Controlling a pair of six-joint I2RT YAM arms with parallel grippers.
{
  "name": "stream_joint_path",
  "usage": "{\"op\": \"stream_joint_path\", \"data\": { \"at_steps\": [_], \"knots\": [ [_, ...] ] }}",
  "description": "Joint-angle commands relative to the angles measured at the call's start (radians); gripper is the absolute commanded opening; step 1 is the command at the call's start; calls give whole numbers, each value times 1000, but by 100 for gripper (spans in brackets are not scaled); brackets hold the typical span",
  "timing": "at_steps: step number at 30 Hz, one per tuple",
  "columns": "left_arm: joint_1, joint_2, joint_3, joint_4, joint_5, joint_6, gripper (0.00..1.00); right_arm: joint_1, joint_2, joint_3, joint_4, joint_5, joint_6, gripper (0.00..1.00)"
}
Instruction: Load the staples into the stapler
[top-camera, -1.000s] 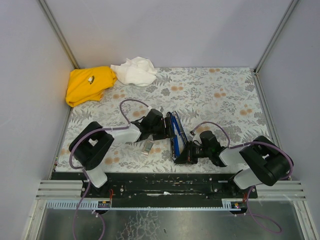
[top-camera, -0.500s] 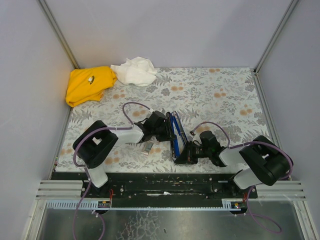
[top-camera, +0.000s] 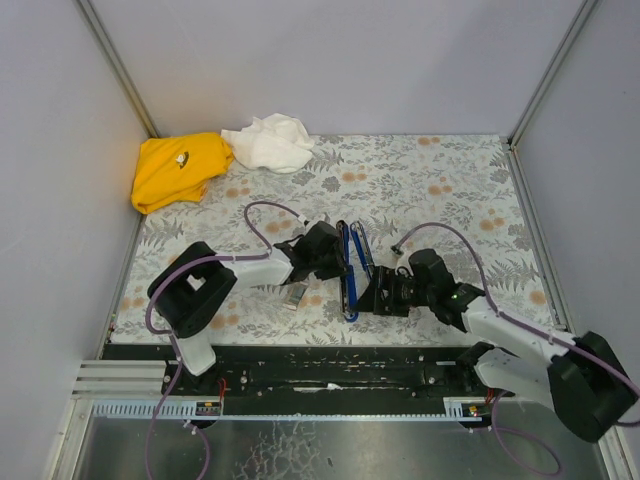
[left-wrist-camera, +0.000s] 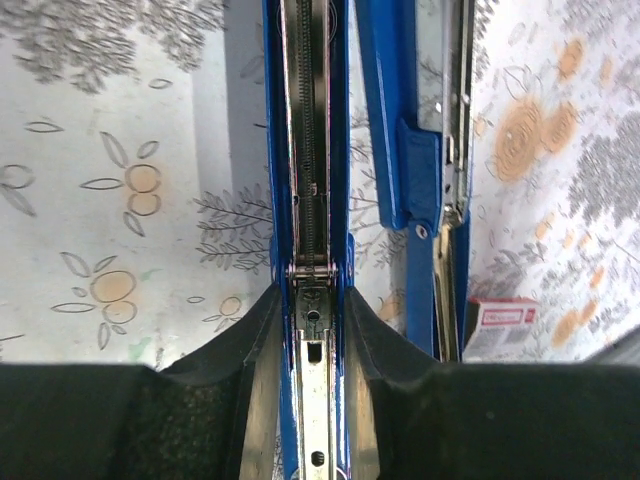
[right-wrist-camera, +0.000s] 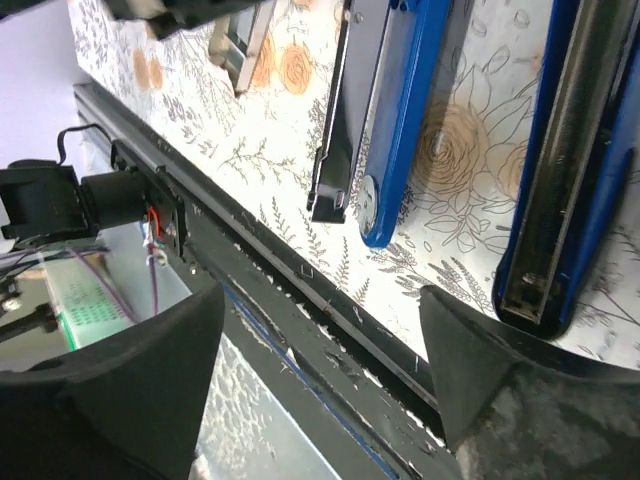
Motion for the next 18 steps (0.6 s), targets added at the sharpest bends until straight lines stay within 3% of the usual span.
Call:
{"op": "stream_joint_path", "data": {
  "at_steps": [1,10,15,18],
  "knots": [
    [-26,-24,61,-129,-202,-7,0,-8,-120,118,-342,167,-157,89],
    [-116,101,278,-409,-406,-81,1,-8,-223,211,-557,378,-201,99],
    [-150,166,341,-442,-410,-100,13,-8,-236,215,-595,440,-192,100],
    [-155,173,342,-440,-401,-113,31,-7,-249,214,-611,474,-194,100]
  ]
}}
